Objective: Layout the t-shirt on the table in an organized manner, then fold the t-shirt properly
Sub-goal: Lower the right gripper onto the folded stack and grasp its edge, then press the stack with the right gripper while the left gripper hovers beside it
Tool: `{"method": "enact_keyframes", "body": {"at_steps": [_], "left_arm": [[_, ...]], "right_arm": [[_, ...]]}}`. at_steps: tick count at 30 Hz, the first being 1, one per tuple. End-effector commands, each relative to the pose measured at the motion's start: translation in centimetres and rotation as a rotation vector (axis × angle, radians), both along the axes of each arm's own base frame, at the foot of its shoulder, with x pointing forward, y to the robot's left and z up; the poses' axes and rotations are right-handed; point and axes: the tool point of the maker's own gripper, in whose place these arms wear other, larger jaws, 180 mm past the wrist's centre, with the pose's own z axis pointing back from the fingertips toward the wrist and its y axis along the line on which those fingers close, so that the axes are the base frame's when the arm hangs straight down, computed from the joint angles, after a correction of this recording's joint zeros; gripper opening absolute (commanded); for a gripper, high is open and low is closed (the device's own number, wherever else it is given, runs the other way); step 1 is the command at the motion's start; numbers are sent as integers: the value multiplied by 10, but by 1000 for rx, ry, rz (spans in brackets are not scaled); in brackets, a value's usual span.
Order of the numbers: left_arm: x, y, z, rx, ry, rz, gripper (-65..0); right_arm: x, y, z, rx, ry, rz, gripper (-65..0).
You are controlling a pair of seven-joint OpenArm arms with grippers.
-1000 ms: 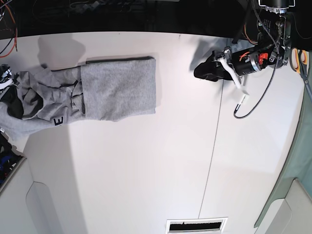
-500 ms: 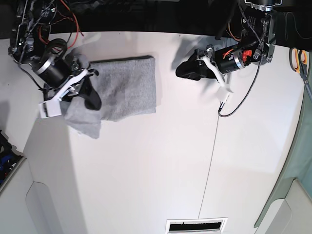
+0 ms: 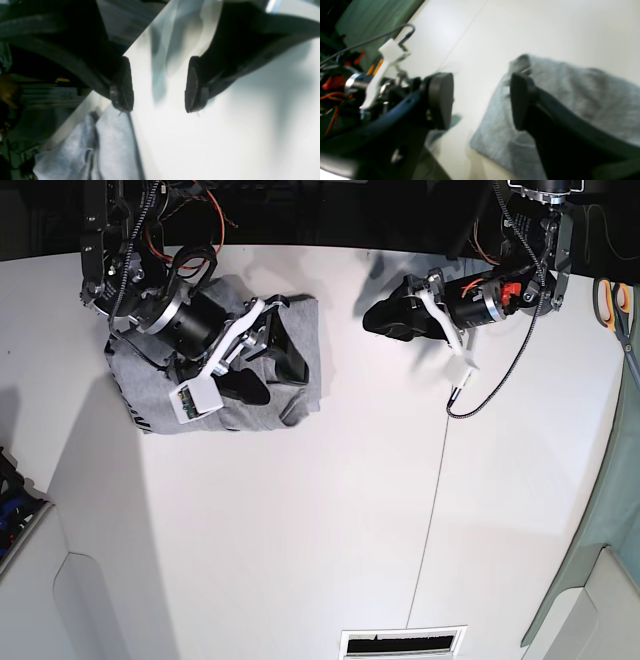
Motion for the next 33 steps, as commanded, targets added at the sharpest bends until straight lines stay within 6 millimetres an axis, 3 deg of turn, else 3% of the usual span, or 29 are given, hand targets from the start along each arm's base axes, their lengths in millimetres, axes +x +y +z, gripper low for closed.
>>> {"method": "enact_keyframes", "body": {"at_steps": [1,4,6,8,12,16,20,23,28,33], "left_arm": [[8,4,10,-1,-32,-2,-347],[11,-2,28,-17,-63,-41,-534],[13,-11,41,-24,-96,-81,-580],[12,-23,50,-23,-125,-131,-580],[-3,-66,58,-60,-145,-266,-580],[-17,-108,54,-44,-180,-397,-580],[-25,-130,40,34,-217,-463,-580],[-20,-132,37,51,-230,-451,-579],[-6,-119,36,89,-252,-413,-579],[7,-93,35,123,-252,-349,-579]], "right_arm": [[16,-8,20,25,-72,-36,-294],[38,-43,29,-19,-115,-134,-358],[54,-71,38,-43,-143,-219,-504],[68,-95,47,-55,-168,-295,-650],[88,-125,50,-69,-179,-360,-650],[116,-144,29,-70,-122,-378,-650],[137,-163,3,-61,-30,-397,-650],[138,-167,-2,-18,0,-401,-650],[136,-172,-3,-38,14,-396,-650],[117,-148,8,46,51,-288,-650]]}}
